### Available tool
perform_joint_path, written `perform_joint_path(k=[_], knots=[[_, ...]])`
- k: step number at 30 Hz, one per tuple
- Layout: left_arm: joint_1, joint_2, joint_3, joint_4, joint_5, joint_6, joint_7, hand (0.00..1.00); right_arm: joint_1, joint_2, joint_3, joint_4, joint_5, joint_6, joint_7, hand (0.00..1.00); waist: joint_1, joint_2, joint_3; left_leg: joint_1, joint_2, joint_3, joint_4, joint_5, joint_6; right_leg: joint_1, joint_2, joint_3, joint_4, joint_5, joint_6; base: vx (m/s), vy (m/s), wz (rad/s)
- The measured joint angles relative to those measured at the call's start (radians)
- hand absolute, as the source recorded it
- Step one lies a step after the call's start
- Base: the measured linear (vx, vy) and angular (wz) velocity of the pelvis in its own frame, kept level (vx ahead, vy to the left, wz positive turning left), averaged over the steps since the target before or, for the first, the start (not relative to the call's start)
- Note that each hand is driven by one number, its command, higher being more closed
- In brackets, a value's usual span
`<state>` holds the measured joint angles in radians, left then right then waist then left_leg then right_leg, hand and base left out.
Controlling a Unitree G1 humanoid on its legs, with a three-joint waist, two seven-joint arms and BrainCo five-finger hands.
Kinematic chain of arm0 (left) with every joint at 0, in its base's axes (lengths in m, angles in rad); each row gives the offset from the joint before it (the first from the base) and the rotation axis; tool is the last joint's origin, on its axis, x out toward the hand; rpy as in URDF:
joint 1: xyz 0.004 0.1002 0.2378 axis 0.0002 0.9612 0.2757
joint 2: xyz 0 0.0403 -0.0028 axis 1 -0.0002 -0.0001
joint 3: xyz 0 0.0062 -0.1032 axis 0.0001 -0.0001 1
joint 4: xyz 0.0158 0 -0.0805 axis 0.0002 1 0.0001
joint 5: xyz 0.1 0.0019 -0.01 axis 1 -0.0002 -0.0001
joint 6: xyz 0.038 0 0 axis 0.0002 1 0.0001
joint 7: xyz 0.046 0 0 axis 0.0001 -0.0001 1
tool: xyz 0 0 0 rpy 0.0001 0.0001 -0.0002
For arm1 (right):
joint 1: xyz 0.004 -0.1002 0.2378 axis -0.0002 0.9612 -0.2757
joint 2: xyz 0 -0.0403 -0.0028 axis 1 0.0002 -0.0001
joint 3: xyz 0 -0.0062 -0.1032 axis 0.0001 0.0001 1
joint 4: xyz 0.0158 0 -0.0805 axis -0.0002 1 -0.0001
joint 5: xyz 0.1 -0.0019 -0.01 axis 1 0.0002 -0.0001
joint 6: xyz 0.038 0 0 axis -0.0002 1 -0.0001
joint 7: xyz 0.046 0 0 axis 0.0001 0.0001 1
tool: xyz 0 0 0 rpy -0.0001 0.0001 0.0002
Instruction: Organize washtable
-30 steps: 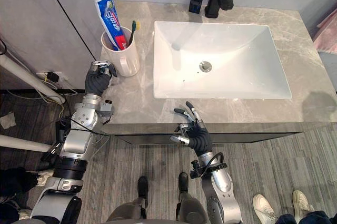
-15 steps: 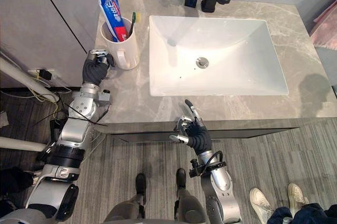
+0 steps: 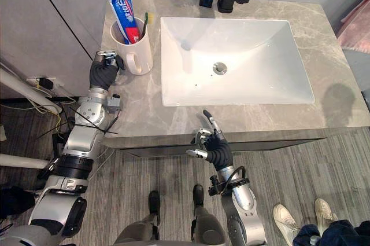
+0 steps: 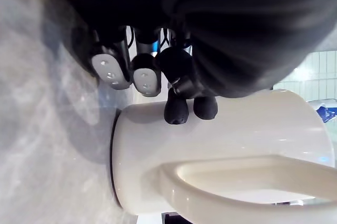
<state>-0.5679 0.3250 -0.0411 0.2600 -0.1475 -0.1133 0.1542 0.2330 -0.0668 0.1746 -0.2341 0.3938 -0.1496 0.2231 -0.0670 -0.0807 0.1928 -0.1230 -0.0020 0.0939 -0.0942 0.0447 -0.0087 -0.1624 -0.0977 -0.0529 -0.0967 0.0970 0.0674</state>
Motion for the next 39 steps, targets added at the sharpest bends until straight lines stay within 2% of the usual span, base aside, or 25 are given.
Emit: perform_joint_path(k=[6, 10, 13, 14, 17, 24, 30, 39], knots=[[-0.006, 0.000, 0.004, 0.033, -0.001, -0.005, 0.003, 1.00, 0.002, 0.000, 0.000, 0.018, 0.003, 0.003, -0.002, 0.00, -0.001, 0.000, 0.000, 0.014, 0.000, -0.002, 0.000, 0.000, 0.000, 0.015, 0.000, -0.001, -0.001, 0.000, 0.000, 0.00, 0.000, 0.00], [0.002, -0.005, 0.012, 0.039, -0.018, -0.007, 0.004, 1.00, 0.014, -0.002, -0.006, 0.055, 0.025, 0.020, -0.007, 0.00, -0.001, 0.000, 0.000, 0.019, 0.000, -0.008, 0.000, 0.000, 0.000, 0.022, 0.000, -0.004, -0.001, 0.000, 0.000, 0.00, 0.000, 0.01], [0.101, -0.050, 0.017, -0.072, -0.019, -0.007, 0.002, 1.00, 0.022, -0.001, -0.014, 0.057, 0.027, 0.023, -0.007, 0.00, -0.002, 0.005, -0.002, 0.027, 0.000, -0.019, 0.000, 0.002, 0.003, 0.036, 0.001, -0.021, -0.001, -0.001, 0.001, 0.01, -0.007, 0.14], [0.172, -0.088, 0.013, -0.142, -0.019, -0.008, 0.000, 1.00, 0.033, 0.000, -0.018, 0.058, 0.027, 0.024, -0.007, 0.00, -0.001, 0.010, -0.005, 0.030, -0.002, -0.032, 0.000, 0.002, 0.003, 0.046, 0.002, -0.036, 0.000, -0.006, 0.004, 0.03, -0.015, 0.22], [0.286, -0.141, 0.010, -0.219, -0.018, -0.016, -0.012, 1.00, 0.041, 0.001, -0.032, 0.063, 0.027, 0.028, -0.010, 0.00, 0.000, 0.032, -0.016, 0.036, -0.006, -0.052, -0.001, 0.004, 0.005, 0.059, 0.000, -0.059, 0.007, -0.017, 0.004, 0.02, -0.006, 0.24], [0.438, -0.176, 0.003, -0.253, -0.017, -0.012, -0.081, 1.00, 0.040, 0.001, -0.042, 0.086, 0.024, 0.050, -0.010, 0.00, 0.004, 0.095, -0.055, 0.057, -0.011, -0.068, -0.005, 0.008, 0.004, 0.086, -0.007, -0.085, 0.014, -0.026, 0.005, -0.01, 0.013, 0.11], [0.490, -0.179, -0.028, -0.288, -0.017, -0.001, -0.121, 1.00, 0.044, 0.006, -0.043, 0.093, 0.015, 0.069, -0.008, 0.00, 0.002, 0.099, -0.064, 0.064, -0.011, -0.077, -0.007, 0.008, 0.003, 0.094, -0.009, -0.095, 0.023, -0.034, 0.005, -0.03, 0.008, 0.05], [0.521, -0.183, -0.095, -0.300, -0.017, 0.009, -0.155, 1.00, 0.064, 0.021, -0.057, 0.108, 0.010, 0.071, -0.010, 0.00, -0.003, 0.096, -0.093, 0.068, -0.012, -0.088, 0.000, 0.014, 0.008, 0.104, -0.009, -0.108, 0.020, -0.037, 0.007, 0.02, -0.002, 0.04]])
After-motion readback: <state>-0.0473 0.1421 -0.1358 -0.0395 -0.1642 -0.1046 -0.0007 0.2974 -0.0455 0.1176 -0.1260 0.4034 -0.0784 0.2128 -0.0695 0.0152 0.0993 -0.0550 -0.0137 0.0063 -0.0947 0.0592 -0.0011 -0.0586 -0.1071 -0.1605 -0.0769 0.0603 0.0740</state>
